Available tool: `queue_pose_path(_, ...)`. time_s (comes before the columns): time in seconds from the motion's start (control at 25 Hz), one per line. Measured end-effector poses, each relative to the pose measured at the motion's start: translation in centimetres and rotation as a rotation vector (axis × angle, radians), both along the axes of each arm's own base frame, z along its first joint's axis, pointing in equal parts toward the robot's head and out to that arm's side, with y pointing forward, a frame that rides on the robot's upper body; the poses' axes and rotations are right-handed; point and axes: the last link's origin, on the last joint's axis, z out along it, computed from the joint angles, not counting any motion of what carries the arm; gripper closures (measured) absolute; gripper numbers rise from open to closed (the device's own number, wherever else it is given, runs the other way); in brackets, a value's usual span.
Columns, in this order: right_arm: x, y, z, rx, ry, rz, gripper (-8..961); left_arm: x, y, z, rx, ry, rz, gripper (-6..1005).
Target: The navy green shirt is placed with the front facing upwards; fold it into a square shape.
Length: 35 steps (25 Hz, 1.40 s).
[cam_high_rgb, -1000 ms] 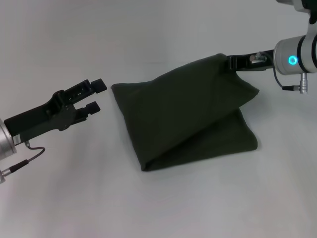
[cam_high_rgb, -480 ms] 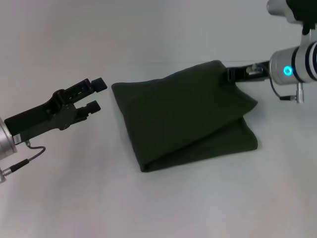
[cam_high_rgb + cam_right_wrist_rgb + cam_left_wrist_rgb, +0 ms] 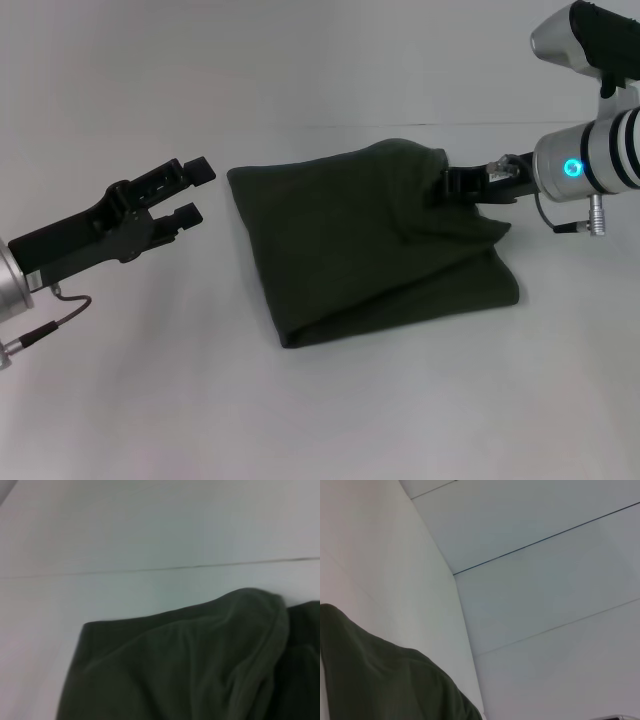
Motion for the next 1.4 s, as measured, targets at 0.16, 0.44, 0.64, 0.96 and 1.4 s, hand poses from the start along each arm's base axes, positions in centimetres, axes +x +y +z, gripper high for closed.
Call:
queue_pose_path(0.16, -0.5, -0.2, 0.3, -0.016, 0.07, -0.021, 873, -0.1, -0.1, 0.0, 0.0, 0.0, 0.002, 65)
queue_pose_path(0.44, -0.4, -0.4, 1.8, -0.022, 0.177, -0.059, 872, -0.2, -0.2, 0.0, 0.001, 0.001, 0.005, 65)
queue_pose_path(0.64, 0.5, -0.8, 2.9, -0.019, 0.237, -0.099, 872, -0.2, -0.1, 0.1, 0.009, 0.004, 0.001, 65)
queue_pose_path(0.96, 0.8, -1.1, 3.6, -0.013, 0.3, -0.113, 873, 0.1, 0.2, 0.2, 0.012, 0.006, -0.009, 64)
queue_pose_path(1.4, 3.9, -1.6, 2.3, 0.018, 0.212, -0.185, 872, 0.0, 0.3, 0.3, 0.019, 0.0, -0.003, 64)
